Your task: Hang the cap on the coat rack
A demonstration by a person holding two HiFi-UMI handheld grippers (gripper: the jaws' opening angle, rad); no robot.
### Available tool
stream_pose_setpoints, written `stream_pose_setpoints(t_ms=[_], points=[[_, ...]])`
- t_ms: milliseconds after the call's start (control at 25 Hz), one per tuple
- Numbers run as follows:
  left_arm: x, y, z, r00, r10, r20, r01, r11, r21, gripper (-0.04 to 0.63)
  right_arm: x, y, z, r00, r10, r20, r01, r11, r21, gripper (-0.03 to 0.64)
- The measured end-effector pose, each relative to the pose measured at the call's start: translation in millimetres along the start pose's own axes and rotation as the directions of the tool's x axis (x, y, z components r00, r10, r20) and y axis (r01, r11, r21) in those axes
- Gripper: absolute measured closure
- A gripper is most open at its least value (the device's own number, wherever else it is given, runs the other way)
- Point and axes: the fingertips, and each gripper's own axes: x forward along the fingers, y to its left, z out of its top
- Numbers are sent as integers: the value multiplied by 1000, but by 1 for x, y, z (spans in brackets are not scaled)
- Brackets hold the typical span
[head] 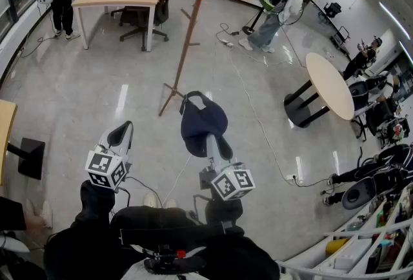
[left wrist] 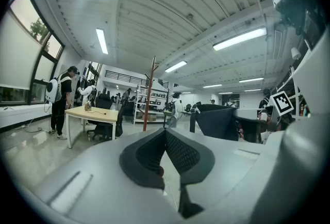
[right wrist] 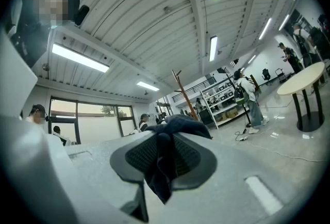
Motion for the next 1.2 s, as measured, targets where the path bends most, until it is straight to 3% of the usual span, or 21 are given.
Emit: stream_pose_setpoints(t_ms=[440,720,1200], points=[[3,3,1,1000,-8,14,8,1000,2,592,7,-1,-2,1000,-7,-3,7,1000,-22,534],[2,40,10,999,-43,20,43,999,9,592,49,38,-20,1000,-3,-24,0,995,-103,534],[6,105,11,998,35,51,-35,999,-6,592,131,74,-50,990,116,-80,-125,985,-120,534]])
